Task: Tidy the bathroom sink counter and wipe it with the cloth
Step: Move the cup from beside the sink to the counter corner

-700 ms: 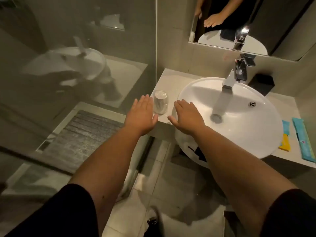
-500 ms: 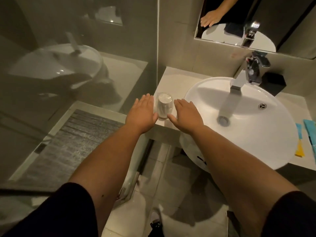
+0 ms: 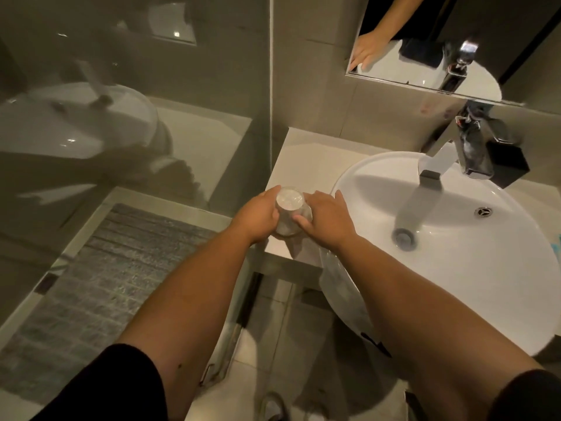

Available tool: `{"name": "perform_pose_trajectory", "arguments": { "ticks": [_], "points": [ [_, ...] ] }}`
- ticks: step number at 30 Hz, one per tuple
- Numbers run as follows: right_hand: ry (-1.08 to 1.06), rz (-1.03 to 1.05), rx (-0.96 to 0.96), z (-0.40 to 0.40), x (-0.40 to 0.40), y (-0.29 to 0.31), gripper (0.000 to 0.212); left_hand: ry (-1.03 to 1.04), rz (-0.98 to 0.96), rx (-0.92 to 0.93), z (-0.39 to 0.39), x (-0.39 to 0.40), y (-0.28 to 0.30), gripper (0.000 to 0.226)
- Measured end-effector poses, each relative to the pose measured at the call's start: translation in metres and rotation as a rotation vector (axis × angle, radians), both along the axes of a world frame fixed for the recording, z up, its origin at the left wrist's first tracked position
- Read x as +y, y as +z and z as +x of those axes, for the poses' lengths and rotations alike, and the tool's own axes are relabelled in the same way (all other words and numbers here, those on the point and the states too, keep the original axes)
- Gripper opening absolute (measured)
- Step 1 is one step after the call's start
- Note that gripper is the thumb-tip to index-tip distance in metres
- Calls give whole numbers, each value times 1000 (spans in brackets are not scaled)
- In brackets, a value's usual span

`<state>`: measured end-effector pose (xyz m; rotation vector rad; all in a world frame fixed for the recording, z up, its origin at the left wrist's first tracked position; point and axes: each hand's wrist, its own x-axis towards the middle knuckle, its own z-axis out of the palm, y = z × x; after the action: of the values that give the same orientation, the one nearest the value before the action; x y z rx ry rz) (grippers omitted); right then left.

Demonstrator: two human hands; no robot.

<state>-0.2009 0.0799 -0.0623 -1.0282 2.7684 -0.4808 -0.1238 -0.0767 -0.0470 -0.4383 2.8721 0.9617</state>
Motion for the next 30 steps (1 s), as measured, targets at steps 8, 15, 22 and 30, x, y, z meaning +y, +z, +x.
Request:
{"name": "perform_pose_trajectory", "arguments": {
  "ticks": [8, 15, 22, 30],
  "points": [
    [-44, -263, -98, -14, 3, 40, 43, -6, 125, 184, -13, 5, 31, 43],
    [-102, -423, -68, -19, 54, 95, 38, -47, 99, 286, -39, 47, 73, 42],
    [-316, -372, -48, -13, 157, 110, 39, -223, 125, 360, -61, 145, 79, 39],
    [-636, -327, -16, -10, 274, 110, 46, -383, 128, 315, -98, 271, 76, 49]
  ]
}}
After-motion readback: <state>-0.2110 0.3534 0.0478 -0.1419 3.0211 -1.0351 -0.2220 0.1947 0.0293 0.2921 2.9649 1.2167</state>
